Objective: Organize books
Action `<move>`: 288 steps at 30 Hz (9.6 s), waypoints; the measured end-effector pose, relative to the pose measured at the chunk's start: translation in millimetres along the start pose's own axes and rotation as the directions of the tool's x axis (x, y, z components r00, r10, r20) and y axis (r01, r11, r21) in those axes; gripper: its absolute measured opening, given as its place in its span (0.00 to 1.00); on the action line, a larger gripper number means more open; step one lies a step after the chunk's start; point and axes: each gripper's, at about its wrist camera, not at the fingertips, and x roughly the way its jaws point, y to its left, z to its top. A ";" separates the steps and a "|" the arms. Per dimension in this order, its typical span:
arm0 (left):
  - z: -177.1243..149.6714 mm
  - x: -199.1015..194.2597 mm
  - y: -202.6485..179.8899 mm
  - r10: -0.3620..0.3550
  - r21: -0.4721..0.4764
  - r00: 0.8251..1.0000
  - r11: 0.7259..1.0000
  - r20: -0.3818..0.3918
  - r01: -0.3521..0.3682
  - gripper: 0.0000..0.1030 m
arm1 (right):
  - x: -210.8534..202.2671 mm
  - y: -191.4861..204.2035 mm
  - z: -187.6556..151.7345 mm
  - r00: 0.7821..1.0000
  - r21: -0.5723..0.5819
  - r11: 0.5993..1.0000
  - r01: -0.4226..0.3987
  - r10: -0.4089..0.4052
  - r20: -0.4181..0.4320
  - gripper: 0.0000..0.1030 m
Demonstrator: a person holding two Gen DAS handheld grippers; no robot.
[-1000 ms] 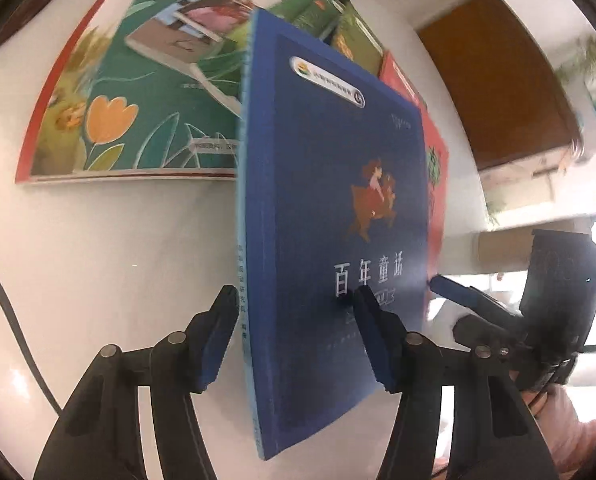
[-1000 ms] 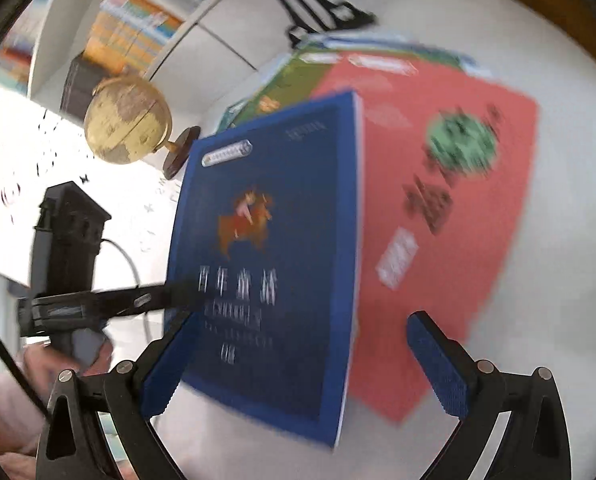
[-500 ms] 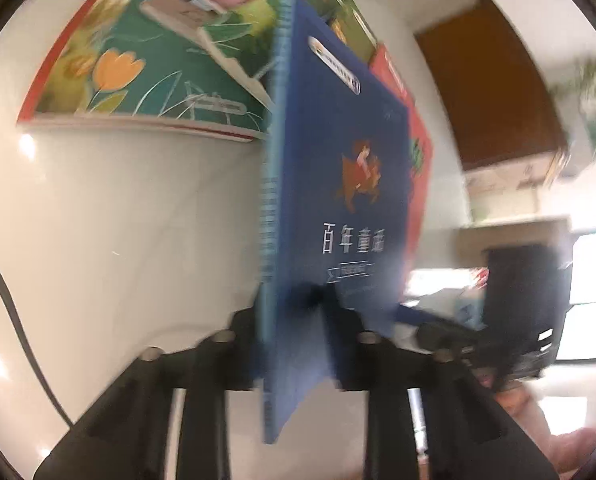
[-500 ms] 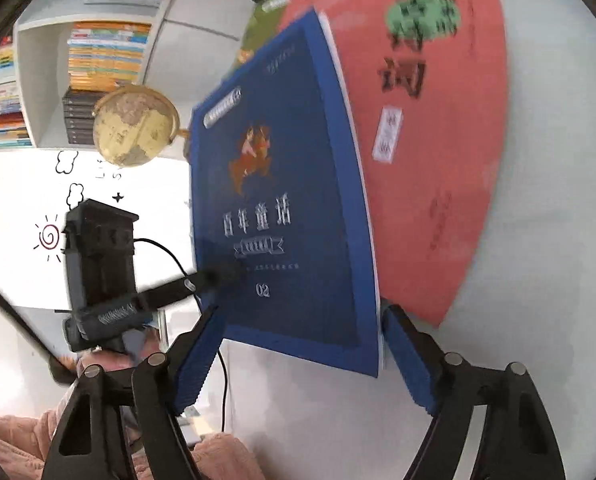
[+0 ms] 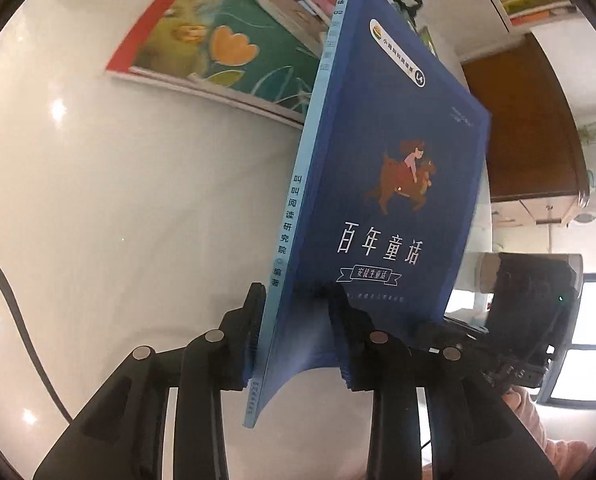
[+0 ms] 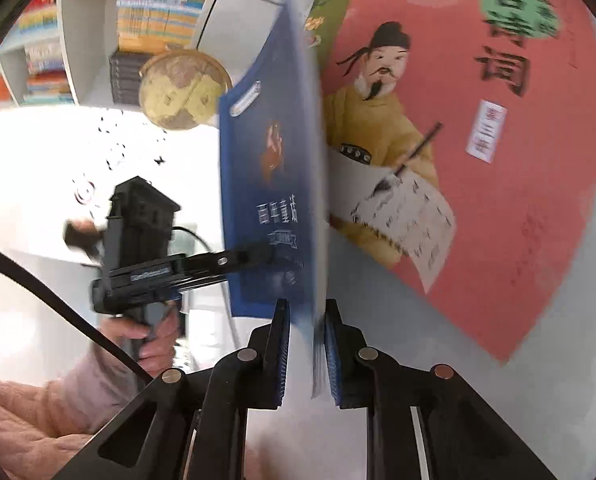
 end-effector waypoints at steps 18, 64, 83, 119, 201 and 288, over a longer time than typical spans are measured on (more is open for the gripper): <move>-17.7 -140.4 94.9 0.151 -0.101 0.932 0.987 0.329 -0.124 0.25 | 114.2 155.1 32.1 0.976 -0.434 0.886 0.162 -0.210 -0.064 0.11; 53.1 -154.3 82.6 0.197 0.021 0.892 0.974 0.406 -0.224 0.74 | 97.5 176.9 32.6 0.823 -0.309 0.771 0.557 -0.463 0.330 0.55; 45.3 17.0 -147.9 0.043 0.578 0.986 0.806 0.164 -0.131 0.76 | -70.7 13.6 18.8 0.657 0.333 0.785 0.521 -0.619 0.430 0.60; 25.8 1.8 -70.2 0.025 0.310 0.990 0.948 0.140 -0.068 0.85 | -28.9 21.9 35.9 0.875 0.136 0.919 0.371 -0.395 0.281 0.84; -7.4 -193.4 222.0 0.093 -0.136 0.847 0.990 0.524 -0.025 0.23 | 199.7 219.7 27.1 0.953 -0.540 0.832 0.123 -0.252 -0.171 0.15; 84.2 16.2 -100.1 -0.125 0.409 0.965 0.912 0.232 0.020 0.66 | -32.1 21.8 49.8 0.749 -0.054 0.790 0.611 -0.555 0.363 0.79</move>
